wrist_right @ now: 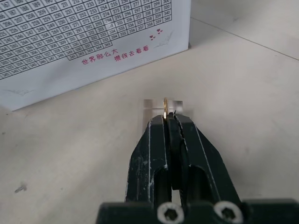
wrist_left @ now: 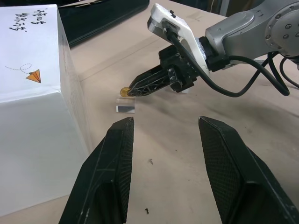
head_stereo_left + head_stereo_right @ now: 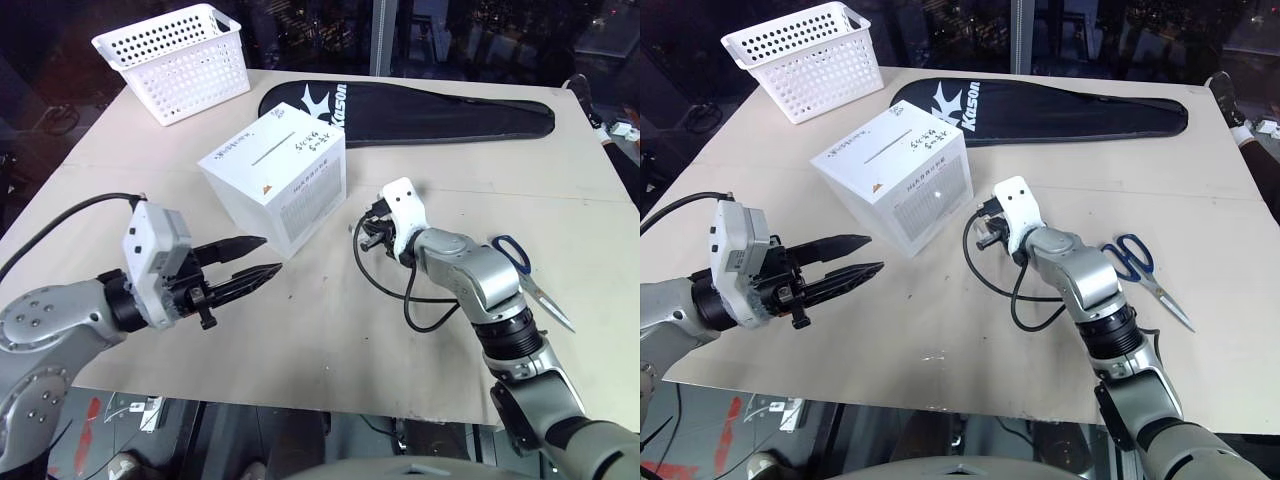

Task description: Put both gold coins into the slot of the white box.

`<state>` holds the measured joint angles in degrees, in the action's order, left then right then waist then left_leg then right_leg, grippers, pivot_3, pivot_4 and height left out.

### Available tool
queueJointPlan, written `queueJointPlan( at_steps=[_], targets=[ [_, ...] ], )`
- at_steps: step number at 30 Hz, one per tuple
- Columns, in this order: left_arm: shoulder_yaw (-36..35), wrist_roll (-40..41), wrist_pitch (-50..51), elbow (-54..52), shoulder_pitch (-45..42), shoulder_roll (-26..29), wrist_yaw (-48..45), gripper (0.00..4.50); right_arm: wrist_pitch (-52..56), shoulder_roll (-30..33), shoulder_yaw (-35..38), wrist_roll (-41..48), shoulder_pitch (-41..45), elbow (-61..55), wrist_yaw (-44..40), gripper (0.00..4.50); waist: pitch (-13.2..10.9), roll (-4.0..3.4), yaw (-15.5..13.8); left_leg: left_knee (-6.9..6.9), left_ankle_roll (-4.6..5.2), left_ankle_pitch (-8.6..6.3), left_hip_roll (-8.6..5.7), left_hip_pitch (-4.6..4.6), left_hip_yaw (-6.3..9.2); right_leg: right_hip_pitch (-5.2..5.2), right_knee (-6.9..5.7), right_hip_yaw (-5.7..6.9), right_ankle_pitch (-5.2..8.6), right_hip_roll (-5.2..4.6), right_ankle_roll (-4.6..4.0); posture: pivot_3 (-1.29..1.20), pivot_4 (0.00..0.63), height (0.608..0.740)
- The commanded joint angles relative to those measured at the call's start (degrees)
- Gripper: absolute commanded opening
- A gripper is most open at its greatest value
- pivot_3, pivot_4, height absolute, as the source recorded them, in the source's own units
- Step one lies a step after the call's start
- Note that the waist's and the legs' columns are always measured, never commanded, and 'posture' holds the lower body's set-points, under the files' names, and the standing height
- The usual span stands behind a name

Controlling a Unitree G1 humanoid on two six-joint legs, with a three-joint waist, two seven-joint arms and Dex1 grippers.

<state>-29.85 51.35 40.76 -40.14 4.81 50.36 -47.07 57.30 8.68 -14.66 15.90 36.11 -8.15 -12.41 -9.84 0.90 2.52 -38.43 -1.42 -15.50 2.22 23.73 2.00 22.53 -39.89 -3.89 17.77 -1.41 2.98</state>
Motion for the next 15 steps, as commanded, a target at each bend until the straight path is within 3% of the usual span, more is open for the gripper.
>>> queueJointPlan(
  at_steps=[1,6,11,14,15],
  targets=[
    [-0.5,4.4,0.8,-0.8,-1.4,-0.1,1.5,2.20,-0.3,0.0,2.2,0.8,0.0,-4.3,-1.3,0.03,0.0,0.00,0.0,0.00,0.00,0.00,0.00,0.00,0.00,0.00,0.00,0.00,0.00,0.00,0.00,0.00,0.150,0.740],
    [-0.4,16.2,6.6,1.3,-4.7,1.2,5.8,2.20,-0.3,1.4,4.9,3.6,-0.5,-8.5,-4.7,0.03,0.0,0.00,-0.1,0.00,0.00,0.00,0.00,0.01,0.07,0.00,0.00,0.00,0.00,-0.01,0.00,0.00,0.150,0.740],
    [3.3,29.6,10.7,6.0,-12.8,2.2,12.3,2.20,2.2,5.3,12.5,16.3,-2.1,-17.0,-15.1,0.03,0.0,0.02,-0.2,-0.01,0.01,0.00,0.00,0.03,0.13,-0.02,0.00,0.06,0.00,-0.02,0.00,0.00,0.150,0.740],
    [7.3,34.1,11.8,9.3,-19.5,1.9,15.3,1.03,4.8,10.1,16.2,25.1,-2.3,-22.2,-21.7,0.00,-0.1,0.04,-0.2,-0.02,0.01,0.00,-0.02,0.03,0.17,-0.05,0.00,0.09,0.00,-0.03,0.00,0.00,0.150,0.740],
    [8.2,34.3,12.1,9.9,-20.7,1.8,15.4,1.03,5.5,11.0,17.0,27.0,-2.0,-23.0,-22.3,0.00,-0.1,0.03,-0.2,-0.02,0.01,0.00,-0.01,0.02,0.16,-0.04,0.00,0.09,0.00,-0.02,0.01,0.00,0.150,0.740]
  ],
)
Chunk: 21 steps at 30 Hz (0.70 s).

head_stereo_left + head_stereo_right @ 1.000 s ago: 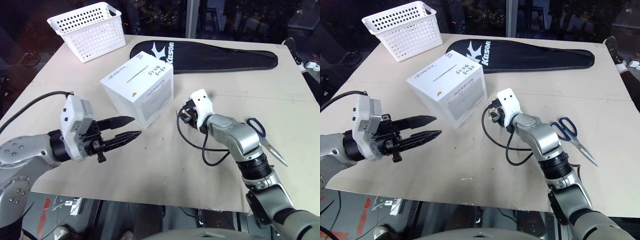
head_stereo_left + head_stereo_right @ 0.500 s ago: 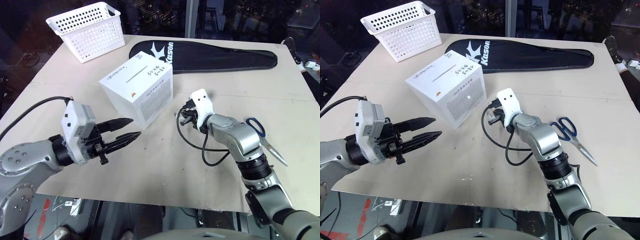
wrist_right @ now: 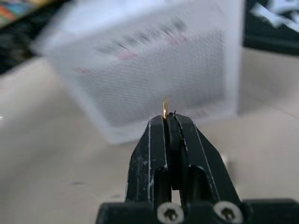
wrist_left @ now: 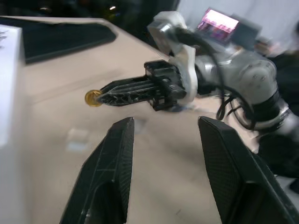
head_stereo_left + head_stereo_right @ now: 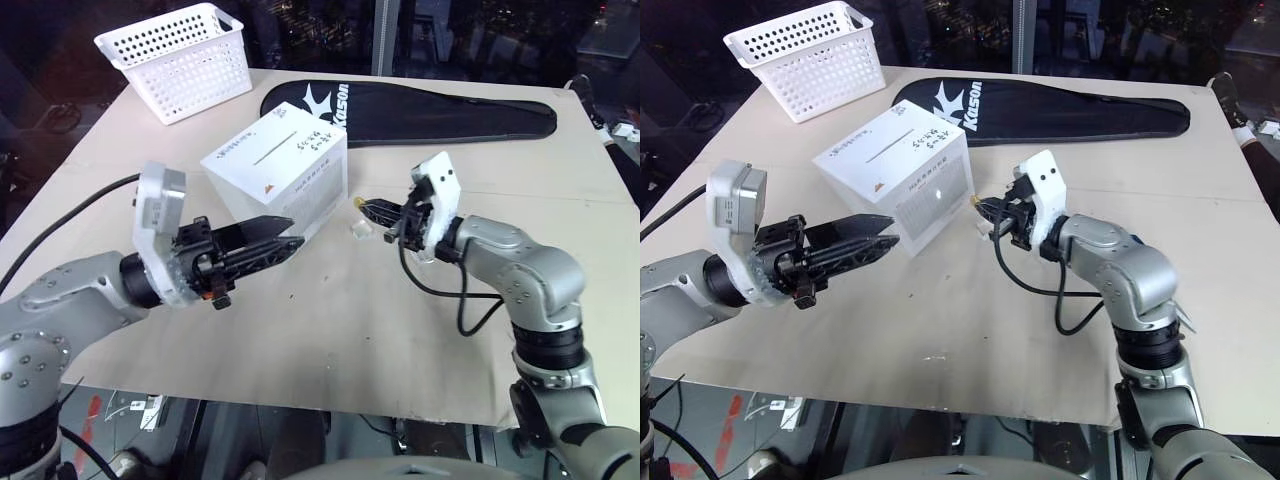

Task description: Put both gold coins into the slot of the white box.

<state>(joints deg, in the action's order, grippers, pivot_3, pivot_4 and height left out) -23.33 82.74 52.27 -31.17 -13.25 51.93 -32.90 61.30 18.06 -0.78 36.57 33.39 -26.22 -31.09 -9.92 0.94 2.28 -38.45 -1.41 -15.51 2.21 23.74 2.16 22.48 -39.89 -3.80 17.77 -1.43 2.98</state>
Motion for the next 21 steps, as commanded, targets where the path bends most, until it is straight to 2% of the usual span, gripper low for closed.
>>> queueJointPlan(
  at_steps=[1,3,6,21],
  targets=[
    [2.6,3.2,0.9,1.6,-3.8,0.2,0.8,1.03,2.1,2.7,3.8,8.3,1.1,-5.7,-4.3,0.00,0.0,-0.01,0.2,0.00,0.00,0.00,0.00,0.00,0.00,-0.01,0.00,0.00,0.00,0.00,0.00,0.00,0.150,0.740],
    [4.3,4.0,1.3,3.3,-6.4,-0.2,0.8,1.03,3.2,4.1,5.1,12.0,1.8,-7.0,-5.0,0.00,0.0,-0.03,0.4,0.02,0.00,0.00,0.00,-0.03,-0.05,0.01,-0.01,-0.07,0.00,0.02,0.00,0.00,0.150,0.740],
    [6.6,2.6,1.4,4.2,-9.1,-0.5,-0.6,0.36,3.9,5.3,6.0,15.9,3.0,-8.0,-4.7,0.00,0.0,-0.03,0.4,0.02,0.00,0.00,0.02,-0.02,-0.07,0.04,-0.03,-0.06,0.00,0.06,0.00,0.00,0.150,0.740],
    [9.5,-1.5,1.9,5.6,-11.8,-1.0,-6.2,0.36,1.9,8.4,4.5,25.4,6.1,-8.1,-3.4,0.00,-0.1,-0.01,0.1,0.01,-0.01,0.01,0.02,0.01,-0.15,0.03,0.01,-0.07,0.00,0.06,0.00,0.00,0.150,0.740]
  ],
)
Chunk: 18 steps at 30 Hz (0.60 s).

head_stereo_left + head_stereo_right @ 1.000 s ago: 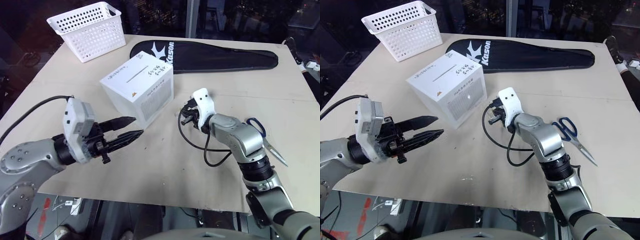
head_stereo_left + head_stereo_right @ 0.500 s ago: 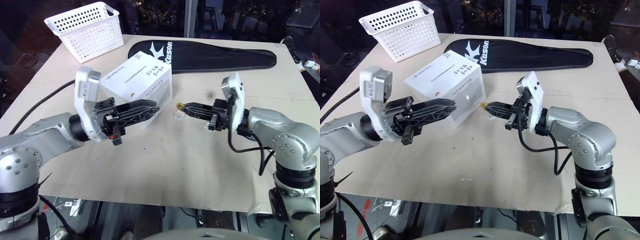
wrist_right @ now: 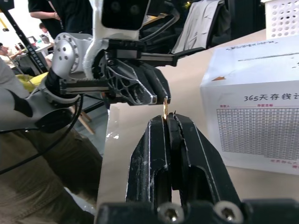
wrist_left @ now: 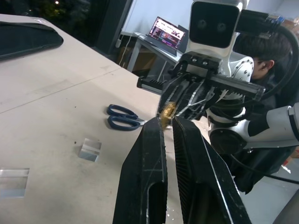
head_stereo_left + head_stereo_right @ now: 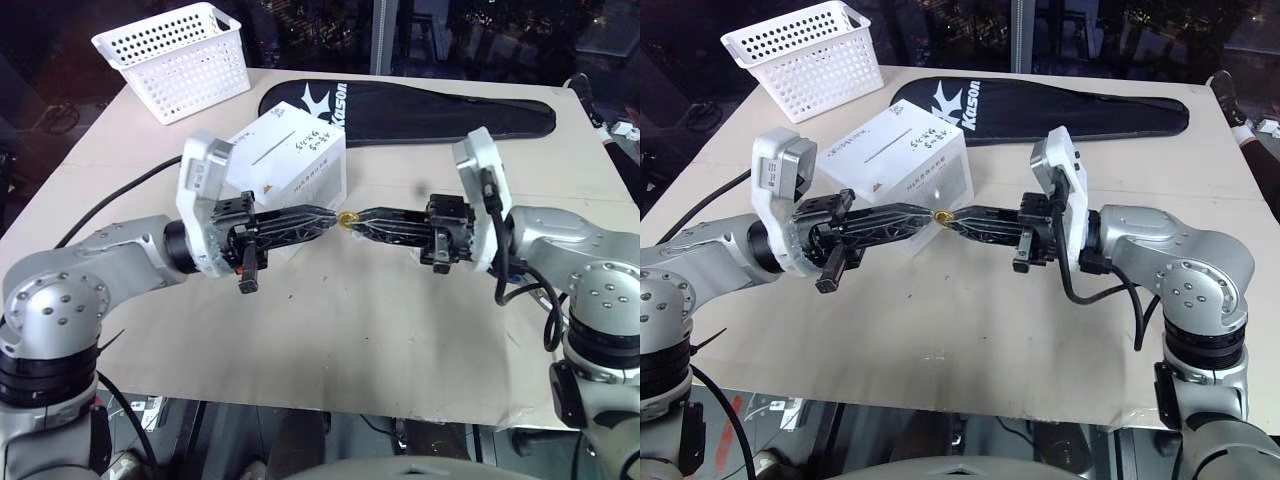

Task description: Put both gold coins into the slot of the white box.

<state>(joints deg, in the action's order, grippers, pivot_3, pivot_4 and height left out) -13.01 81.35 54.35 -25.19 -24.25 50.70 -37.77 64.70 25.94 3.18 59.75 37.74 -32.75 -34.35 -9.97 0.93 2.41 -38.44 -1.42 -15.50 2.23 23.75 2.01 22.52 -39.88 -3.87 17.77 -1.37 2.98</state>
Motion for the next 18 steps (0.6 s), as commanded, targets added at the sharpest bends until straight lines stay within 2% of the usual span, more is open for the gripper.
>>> queueJointPlan(
  at_steps=[1,18],
  targets=[
    [-0.8,-0.3,-0.1,-0.4,-0.8,0.3,-1.7,0.36,-1.6,0.6,0.4,2.5,1.8,-1.6,-0.1,0.00,0.0,0.00,0.0,0.00,0.00,0.00,0.00,0.00,0.00,0.00,0.00,0.00,0.00,0.00,0.00,0.00,0.150,0.740],
    [-0.2,-0.5,0.6,-0.4,-1.8,-0.7,-3.2,0.36,-2.9,0.2,-2.6,3.8,3.3,-0.3,-0.4,0.00,0.0,0.01,0.0,0.00,0.00,0.00,0.00,0.01,0.02,0.00,0.00,0.00,0.00,-0.01,0.00,0.00,0.150,0.740]
  ],
)
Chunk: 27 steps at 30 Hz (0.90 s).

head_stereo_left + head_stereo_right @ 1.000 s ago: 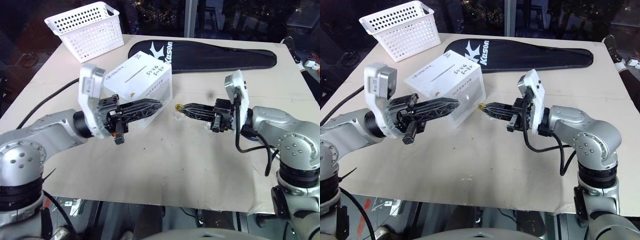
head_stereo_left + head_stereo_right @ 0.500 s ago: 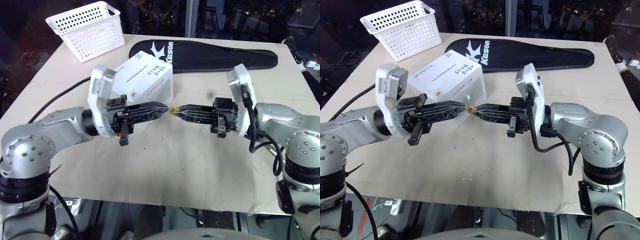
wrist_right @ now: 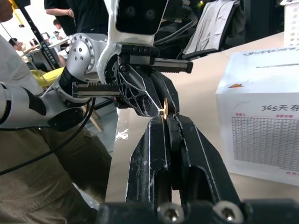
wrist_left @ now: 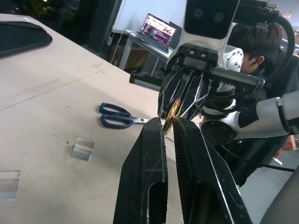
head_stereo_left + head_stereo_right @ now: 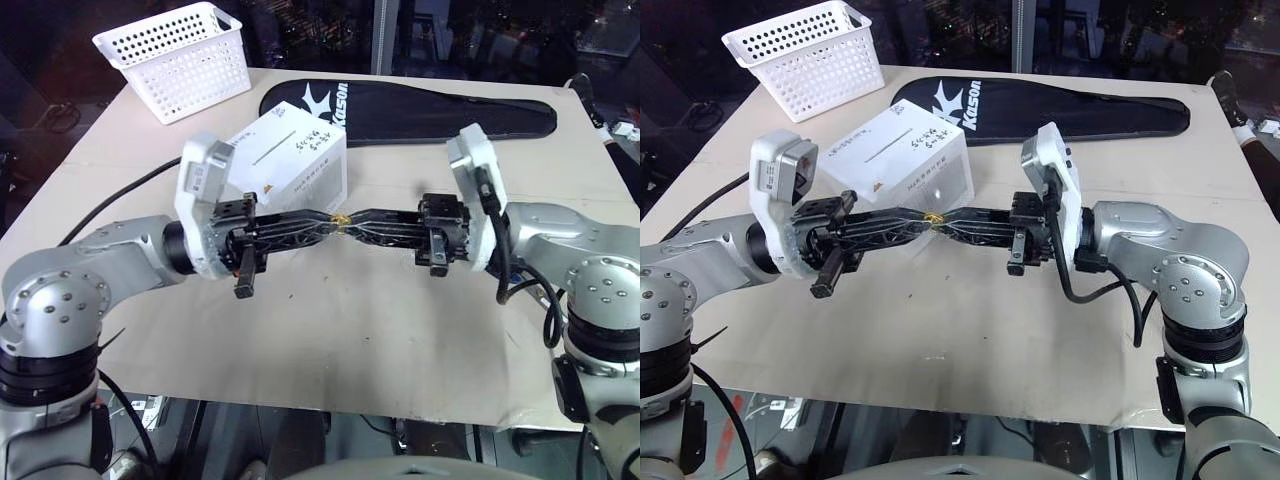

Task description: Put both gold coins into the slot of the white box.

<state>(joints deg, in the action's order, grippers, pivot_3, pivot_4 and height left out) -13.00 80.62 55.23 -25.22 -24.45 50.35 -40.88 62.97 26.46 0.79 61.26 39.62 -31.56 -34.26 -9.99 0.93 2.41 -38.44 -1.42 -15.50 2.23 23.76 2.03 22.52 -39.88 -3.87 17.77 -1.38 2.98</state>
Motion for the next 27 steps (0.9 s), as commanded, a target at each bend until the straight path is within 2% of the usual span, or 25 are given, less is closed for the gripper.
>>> queueJointPlan(
  at_steps=[1,5,6,16,19,26,27],
  targets=[
    [-0.2,0.5,-0.2,-0.3,-1.8,-0.5,-0.1,0.36,-1.2,-0.3,-0.3,2.4,1.4,-1.4,-0.4,0.00,0.0,0.00,0.0,0.00,0.00,0.00,0.00,0.00,0.00,0.00,0.00,0.00,0.00,0.00,0.00,0.00,0.150,0.740],
    [-0.1,1.1,0.4,-0.1,-2.1,-0.8,-0.2,0.36,-1.4,-0.4,-0.6,2.8,1.2,-1.7,-0.1,0.00,0.0,0.00,0.0,0.00,0.00,0.00,0.00,0.00,0.00,0.00,0.00,0.00,0.00,0.00,0.00,0.00,0.150,0.740],
    [-0.2,1.4,0.6,0.0,-2.1,-1.0,-0.1,0.16,-1.4,-0.4,-0.5,3.0,1.2,-1.8,-0.1,0.00,0.0,0.00,0.0,0.00,0.00,0.00,0.00,0.00,0.00,0.00,0.00,0.00,0.00,0.00,0.00,0.00,0.150,0.740],
    [-0.5,1.8,0.7,0.0,-2.0,-1.9,0.0,0.16,-1.6,-0.7,-0.6,5.7,-0.3,-2.7,0.9,0.00,0.0,0.01,0.0,0.00,0.00,0.00,0.00,0.00,0.02,0.00,0.00,0.00,0.00,0.00,0.00,0.00,0.150,0.740],
    [-2.0,2.8,0.9,0.7,-1.7,-1.6,0.8,0.00,-2.2,-0.8,0.2,6.2,-0.8,-2.3,1.3,0.90,0.0,0.01,0.1,0.00,0.00,0.00,0.00,0.00,0.02,0.00,0.00,0.00,0.00,0.00,0.00,0.00,0.150,0.740],
    [-6.9,4.1,1.4,5.3,-2.5,1.9,3.1,0.00,-5.0,3.2,2.6,3.2,-2.9,-4.5,2.5,4.20,0.0,0.00,0.0,0.00,0.00,0.00,0.00,0.00,0.05,0.00,0.01,0.00,0.00,0.00,0.00,0.00,0.150,0.740],
    [-7.6,4.1,1.4,6.7,-3.3,2.5,3.7,0.00,-6.2,4.2,2.9,1.8,-3.4,-5.2,2.5,4.20,0.0,0.01,0.0,0.00,0.00,0.00,0.00,0.00,0.05,0.01,0.00,0.00,0.00,-0.01,0.00,0.00,0.150,0.740]
  ],
)
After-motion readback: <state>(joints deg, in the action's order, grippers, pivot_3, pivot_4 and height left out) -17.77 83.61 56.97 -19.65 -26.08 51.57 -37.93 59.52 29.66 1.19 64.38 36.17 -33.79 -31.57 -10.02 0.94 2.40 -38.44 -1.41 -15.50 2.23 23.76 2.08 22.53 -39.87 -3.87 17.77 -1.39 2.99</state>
